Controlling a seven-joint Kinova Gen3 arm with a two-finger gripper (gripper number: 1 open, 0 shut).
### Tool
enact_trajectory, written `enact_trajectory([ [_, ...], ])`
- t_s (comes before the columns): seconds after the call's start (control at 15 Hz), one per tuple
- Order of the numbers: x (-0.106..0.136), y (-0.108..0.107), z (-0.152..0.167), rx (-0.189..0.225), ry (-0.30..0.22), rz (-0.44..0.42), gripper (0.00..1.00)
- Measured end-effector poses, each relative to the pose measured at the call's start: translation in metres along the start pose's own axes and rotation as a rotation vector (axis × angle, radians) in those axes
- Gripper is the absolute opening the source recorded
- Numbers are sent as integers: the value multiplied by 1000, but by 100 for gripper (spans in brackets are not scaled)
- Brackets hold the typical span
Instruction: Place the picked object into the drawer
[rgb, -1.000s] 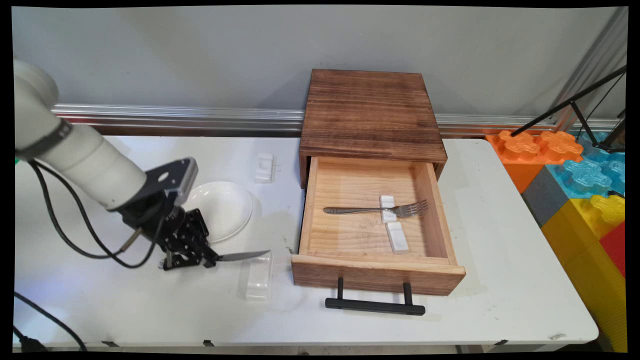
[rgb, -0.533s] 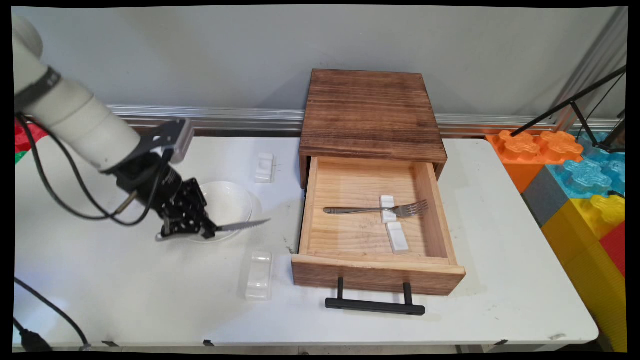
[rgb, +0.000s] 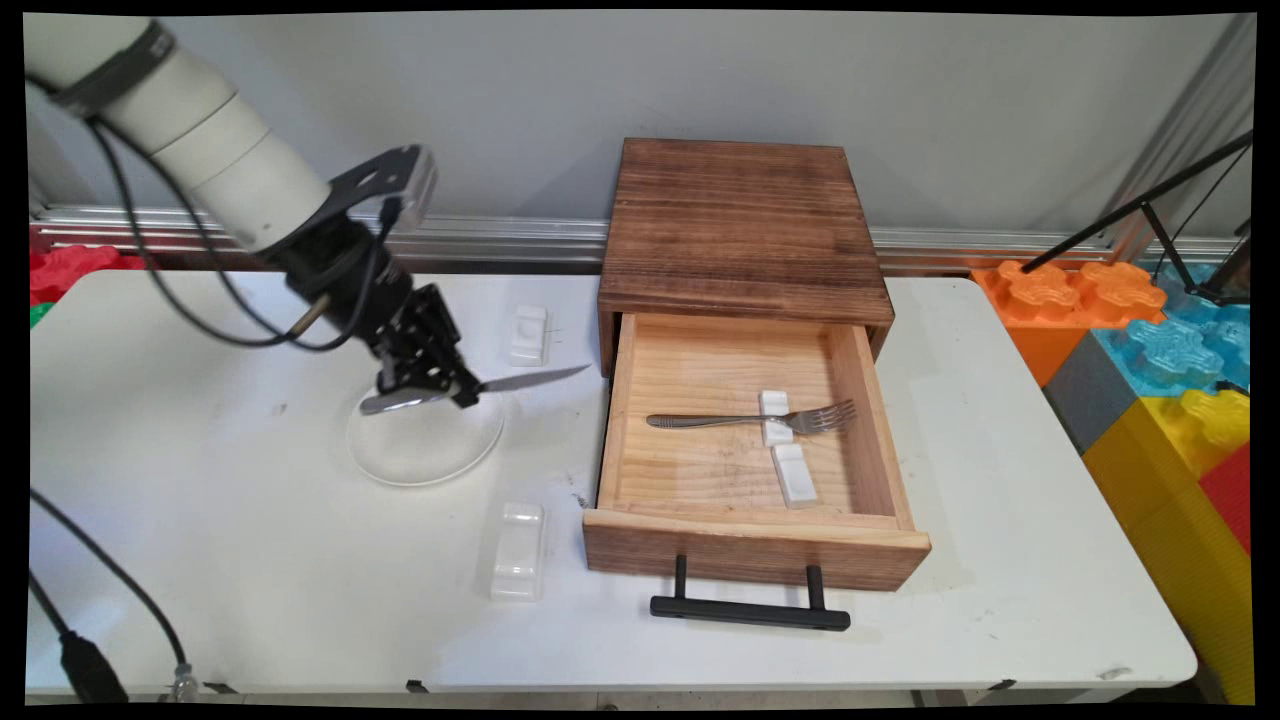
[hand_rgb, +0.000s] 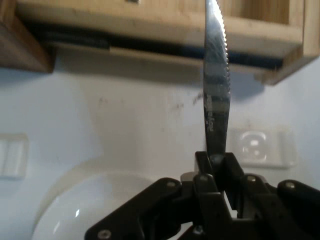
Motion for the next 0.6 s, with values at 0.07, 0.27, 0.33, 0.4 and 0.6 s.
enact_trajectory([
  [0.07,10,-3,0,-5,4,1,0],
  [0.27,38,-8,3,-26,12,-1,0],
  [0.33,48,-8,5,-34,13,-6,0],
  [0.4,57,-8,8,-43,15,-11,0],
  [0.6,79,-8,16,-58,22,-24,0],
])
